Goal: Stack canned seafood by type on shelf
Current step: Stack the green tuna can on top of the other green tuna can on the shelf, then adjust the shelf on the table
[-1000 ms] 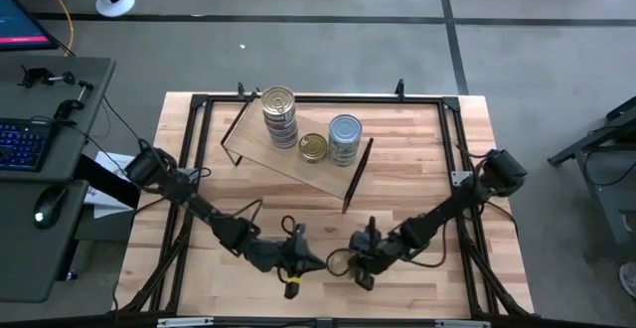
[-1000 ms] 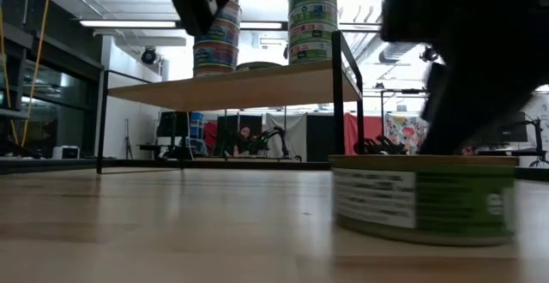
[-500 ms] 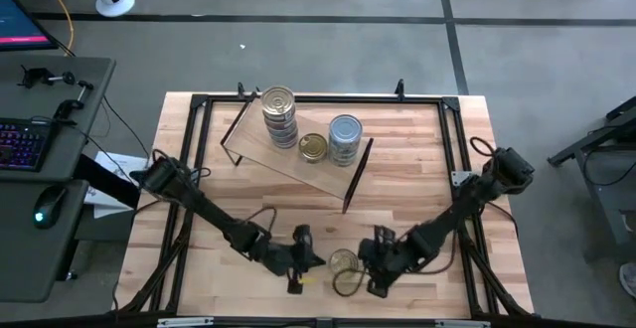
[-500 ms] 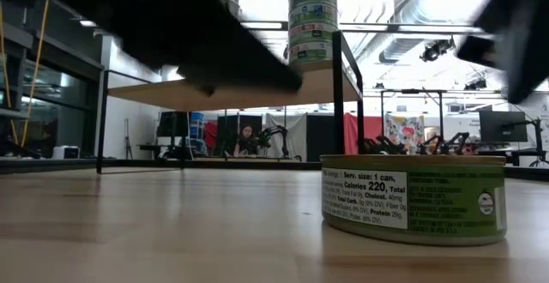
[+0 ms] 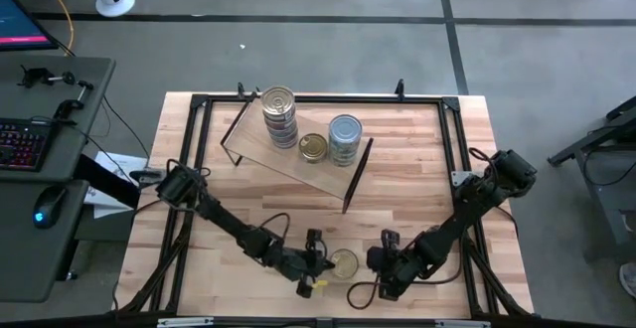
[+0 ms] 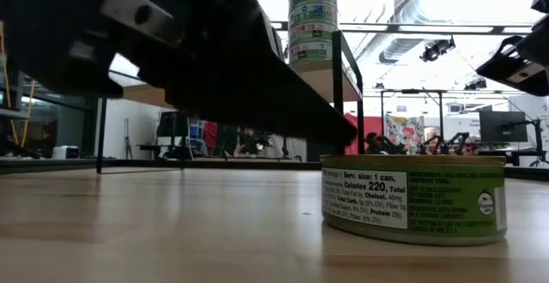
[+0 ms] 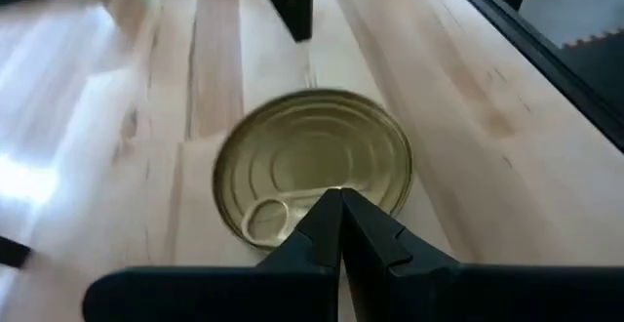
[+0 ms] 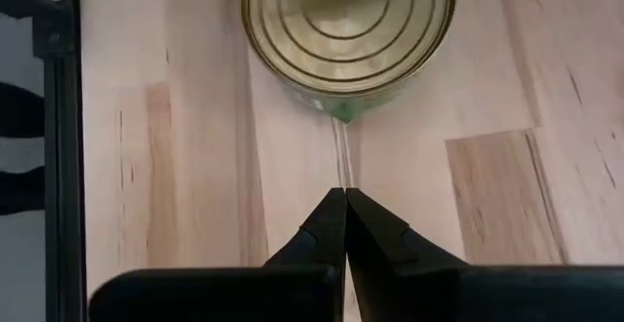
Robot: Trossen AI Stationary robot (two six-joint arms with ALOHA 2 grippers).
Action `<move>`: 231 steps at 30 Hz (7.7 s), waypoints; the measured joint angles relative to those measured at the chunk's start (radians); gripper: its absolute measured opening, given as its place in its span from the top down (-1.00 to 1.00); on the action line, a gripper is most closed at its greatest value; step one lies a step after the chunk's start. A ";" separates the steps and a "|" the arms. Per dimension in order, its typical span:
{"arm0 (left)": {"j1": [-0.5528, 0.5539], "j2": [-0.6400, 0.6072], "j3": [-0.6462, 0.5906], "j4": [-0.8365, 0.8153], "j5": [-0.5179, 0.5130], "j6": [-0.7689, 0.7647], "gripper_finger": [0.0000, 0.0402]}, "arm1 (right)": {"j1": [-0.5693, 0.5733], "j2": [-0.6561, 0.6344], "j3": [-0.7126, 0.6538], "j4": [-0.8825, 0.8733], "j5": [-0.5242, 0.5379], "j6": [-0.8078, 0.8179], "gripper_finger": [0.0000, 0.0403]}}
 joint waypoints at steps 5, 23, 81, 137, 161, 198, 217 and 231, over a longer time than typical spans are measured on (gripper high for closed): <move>0.011 0.003 0.000 -0.020 0.010 -0.046 1.00 | -0.014 0.010 0.000 0.008 0.002 -0.003 1.00; 0.014 -0.004 0.004 -0.151 0.019 -0.040 1.00 | -0.037 0.120 0.004 0.141 0.075 -0.075 1.00; -0.297 -0.445 -0.383 -0.481 -0.358 -1.157 1.00 | -0.391 0.366 0.825 -0.792 -0.147 -1.465 -0.40; -0.160 -0.932 -0.382 -0.993 -0.678 -0.788 1.00 | -0.496 0.440 1.136 -0.711 0.804 -1.146 0.42; -0.160 -0.932 -0.382 -0.995 -0.672 -0.771 1.00 | -0.539 0.441 1.068 -0.829 0.685 -0.891 -0.09; -0.160 -0.958 -0.375 -0.942 -0.609 -0.728 1.00 | -0.527 0.440 1.181 -0.785 0.452 -0.811 -0.10; -0.159 -1.125 -0.319 -0.940 -0.596 -0.632 1.00 | -0.246 0.283 0.820 -0.681 0.112 -0.281 0.97; -0.159 -1.124 -0.319 -0.935 -0.600 -0.614 1.00 | -0.265 -0.092 0.058 0.286 0.377 0.068 1.00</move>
